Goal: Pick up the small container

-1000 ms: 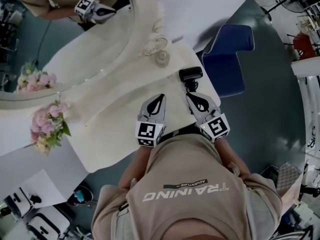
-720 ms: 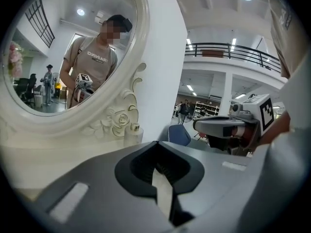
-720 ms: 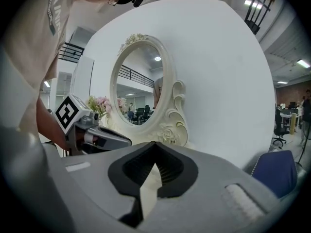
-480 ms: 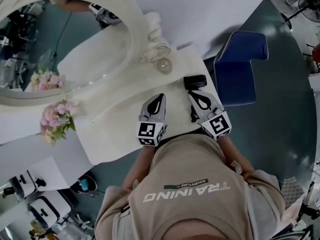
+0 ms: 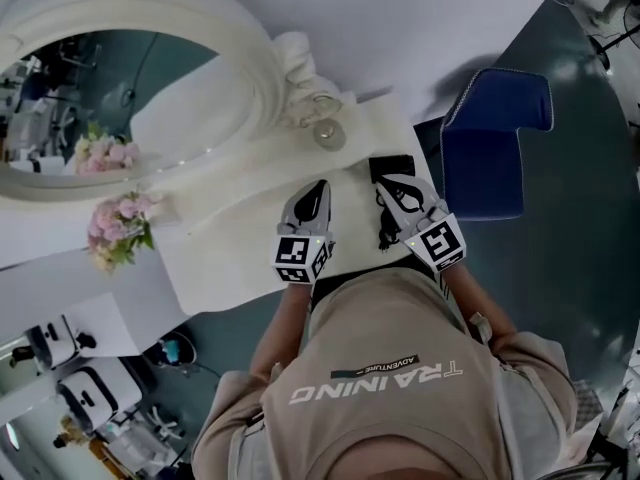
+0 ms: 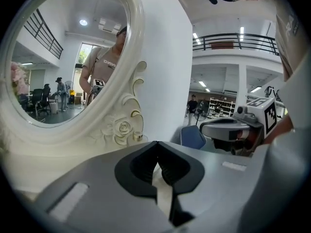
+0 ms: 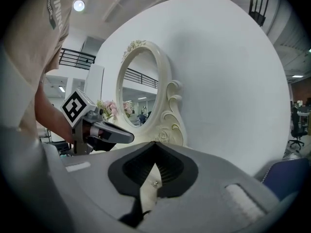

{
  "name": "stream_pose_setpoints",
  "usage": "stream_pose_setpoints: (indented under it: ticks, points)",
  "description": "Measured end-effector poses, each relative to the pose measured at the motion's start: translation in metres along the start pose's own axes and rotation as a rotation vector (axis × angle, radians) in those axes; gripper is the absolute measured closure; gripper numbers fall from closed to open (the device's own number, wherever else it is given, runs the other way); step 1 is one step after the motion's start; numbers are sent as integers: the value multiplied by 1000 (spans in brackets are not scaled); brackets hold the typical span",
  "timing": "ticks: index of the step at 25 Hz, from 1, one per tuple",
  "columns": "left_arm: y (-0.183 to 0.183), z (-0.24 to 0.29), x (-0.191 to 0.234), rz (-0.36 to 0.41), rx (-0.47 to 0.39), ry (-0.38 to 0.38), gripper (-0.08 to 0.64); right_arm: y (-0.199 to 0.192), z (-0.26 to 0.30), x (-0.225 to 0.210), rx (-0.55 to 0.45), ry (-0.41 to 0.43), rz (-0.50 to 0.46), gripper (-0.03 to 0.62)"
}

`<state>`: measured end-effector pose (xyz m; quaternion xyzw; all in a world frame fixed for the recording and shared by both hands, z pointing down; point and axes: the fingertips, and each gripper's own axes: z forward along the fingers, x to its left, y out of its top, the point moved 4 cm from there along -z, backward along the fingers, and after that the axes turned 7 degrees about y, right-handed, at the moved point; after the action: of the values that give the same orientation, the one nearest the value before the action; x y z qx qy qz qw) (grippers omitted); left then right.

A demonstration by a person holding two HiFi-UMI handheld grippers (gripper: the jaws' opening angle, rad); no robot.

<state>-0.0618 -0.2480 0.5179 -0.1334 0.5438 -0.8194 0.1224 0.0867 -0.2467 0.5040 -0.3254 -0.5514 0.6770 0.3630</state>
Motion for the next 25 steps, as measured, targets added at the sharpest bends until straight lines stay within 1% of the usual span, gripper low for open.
stream_pose_setpoints:
  ticks: [3, 6, 8, 9, 10, 11, 12, 14, 17, 21, 25]
  points:
    - [0, 3, -2, 1, 6, -18, 543, 0, -1, -3, 6, -6, -4, 589]
    - [-2, 4, -2, 19, 18, -49, 521, 3, -3, -4, 2, -28, 1, 589]
    - [-4, 7, 2, 31, 29, -62, 497, 0, -4, -4, -4, -44, 22, 589]
    - [-5, 10, 3, 31, 37, -73, 458, -3, -5, -6, 0, -54, 37, 589]
    - [-7, 14, 4, 29, 49, -88, 387, -7, -7, -7, 7, -68, 52, 589]
    - [-8, 19, 4, 27, 63, -105, 300, -10, -9, -9, 16, -81, 61, 589]
    - [-9, 24, 4, 31, 76, -116, 251, -12, -10, -10, 24, -92, 64, 589]
    - [-10, 32, 5, 56, 96, -121, 219, -12, -13, -12, 31, -101, 65, 589]
    - [-12, 43, 12, 79, 117, -101, 210, -13, -12, -10, 36, -102, 56, 589]
    - [-16, 58, 21, 67, 143, -60, 209, -17, -14, -11, 45, -111, 64, 589]
    - [-19, 80, 30, 61, 169, -53, 204, -14, -12, -13, 43, -110, 56, 589]
